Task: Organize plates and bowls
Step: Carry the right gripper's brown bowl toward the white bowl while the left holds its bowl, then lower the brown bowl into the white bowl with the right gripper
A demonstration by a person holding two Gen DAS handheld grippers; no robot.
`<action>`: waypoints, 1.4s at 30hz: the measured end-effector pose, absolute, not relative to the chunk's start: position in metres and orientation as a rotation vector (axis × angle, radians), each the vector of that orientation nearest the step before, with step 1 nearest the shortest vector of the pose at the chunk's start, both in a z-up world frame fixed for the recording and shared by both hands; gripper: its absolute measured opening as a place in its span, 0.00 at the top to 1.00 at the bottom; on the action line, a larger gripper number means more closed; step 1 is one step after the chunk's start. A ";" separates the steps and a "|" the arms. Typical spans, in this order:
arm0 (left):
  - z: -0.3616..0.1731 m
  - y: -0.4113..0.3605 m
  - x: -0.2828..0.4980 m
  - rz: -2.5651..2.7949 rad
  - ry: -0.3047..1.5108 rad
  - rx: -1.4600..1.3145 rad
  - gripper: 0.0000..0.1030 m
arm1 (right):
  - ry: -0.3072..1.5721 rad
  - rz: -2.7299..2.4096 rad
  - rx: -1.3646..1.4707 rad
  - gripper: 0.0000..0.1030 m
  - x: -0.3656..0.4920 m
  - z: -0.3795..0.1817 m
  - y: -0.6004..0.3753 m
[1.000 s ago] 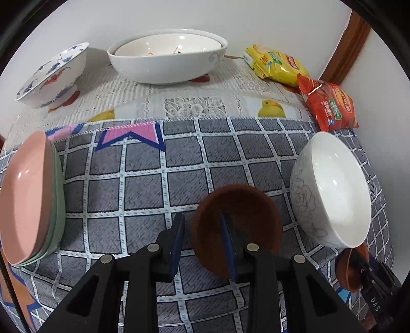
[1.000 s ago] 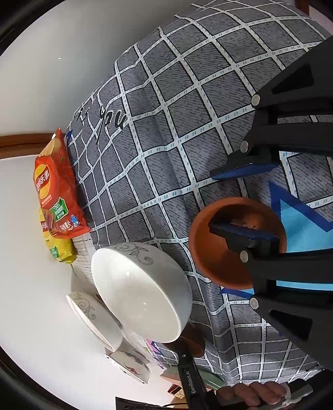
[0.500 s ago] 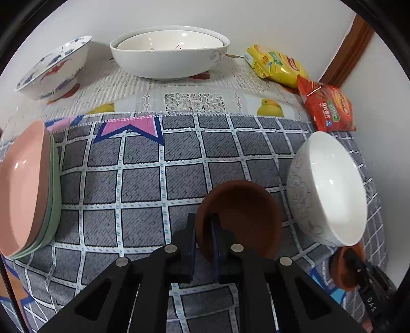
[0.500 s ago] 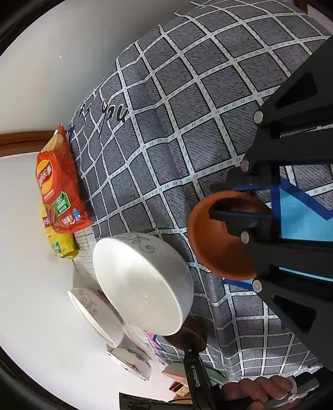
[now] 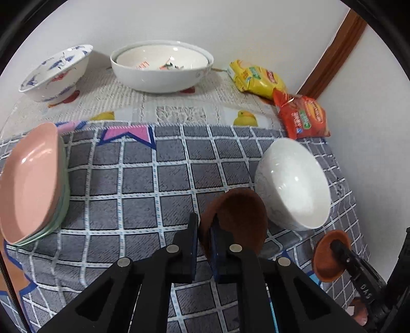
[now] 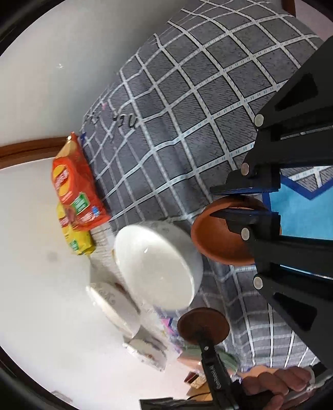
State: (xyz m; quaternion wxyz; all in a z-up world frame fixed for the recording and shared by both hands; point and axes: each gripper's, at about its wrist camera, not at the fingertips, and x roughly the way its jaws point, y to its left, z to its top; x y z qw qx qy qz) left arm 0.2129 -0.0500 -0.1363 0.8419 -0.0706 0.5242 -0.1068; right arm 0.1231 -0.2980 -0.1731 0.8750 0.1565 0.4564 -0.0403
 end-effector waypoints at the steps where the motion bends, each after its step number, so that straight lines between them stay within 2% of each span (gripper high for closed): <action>1: -0.132 -0.048 0.211 -0.220 1.099 -0.149 0.92 | 0.943 -0.080 0.331 0.90 0.122 -0.168 -0.298; 19: -0.105 -0.028 0.194 -0.204 1.047 -0.167 0.92 | 0.851 -0.061 0.318 0.90 0.136 -0.116 -0.291; 42: -0.108 -0.025 0.204 -0.184 1.053 -0.179 0.92 | 0.865 0.039 0.172 0.90 0.185 -0.108 -0.273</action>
